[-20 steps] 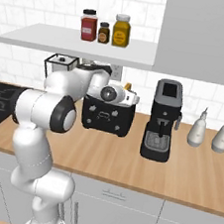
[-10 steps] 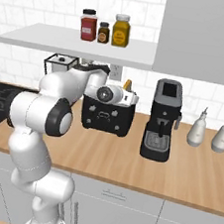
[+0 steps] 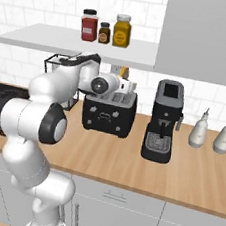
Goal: Start the toaster. Once the lever pops up, take the bread to the plate on the dining counter.
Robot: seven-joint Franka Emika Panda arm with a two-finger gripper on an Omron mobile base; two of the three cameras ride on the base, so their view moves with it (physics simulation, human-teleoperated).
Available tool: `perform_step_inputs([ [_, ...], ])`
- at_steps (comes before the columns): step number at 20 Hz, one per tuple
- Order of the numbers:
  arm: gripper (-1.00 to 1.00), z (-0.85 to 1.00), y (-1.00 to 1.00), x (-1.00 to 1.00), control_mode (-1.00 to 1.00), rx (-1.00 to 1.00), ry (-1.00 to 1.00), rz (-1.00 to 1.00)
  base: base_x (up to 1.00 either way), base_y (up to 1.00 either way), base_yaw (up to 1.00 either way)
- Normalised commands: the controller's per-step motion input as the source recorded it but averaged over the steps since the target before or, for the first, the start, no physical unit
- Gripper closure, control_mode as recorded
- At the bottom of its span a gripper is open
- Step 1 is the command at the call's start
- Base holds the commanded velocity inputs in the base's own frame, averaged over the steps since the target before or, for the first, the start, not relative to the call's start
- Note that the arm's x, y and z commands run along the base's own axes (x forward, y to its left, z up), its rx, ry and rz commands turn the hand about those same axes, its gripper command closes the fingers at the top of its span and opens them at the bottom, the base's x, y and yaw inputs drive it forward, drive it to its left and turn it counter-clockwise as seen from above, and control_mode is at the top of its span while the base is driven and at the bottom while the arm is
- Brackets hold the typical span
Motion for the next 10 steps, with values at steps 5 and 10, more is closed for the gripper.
perform_step_inputs([
  [5, 1.00, 0.98, 0.42, -0.33, -1.00, -0.01, -0.07, 0.00, 0.00, 0.00, 0.00],
  [10, 1.00, 0.84, 0.21, -0.80, -1.00, 0.00, 0.00, 0.00, 0.00, 0.00, 0.00],
])
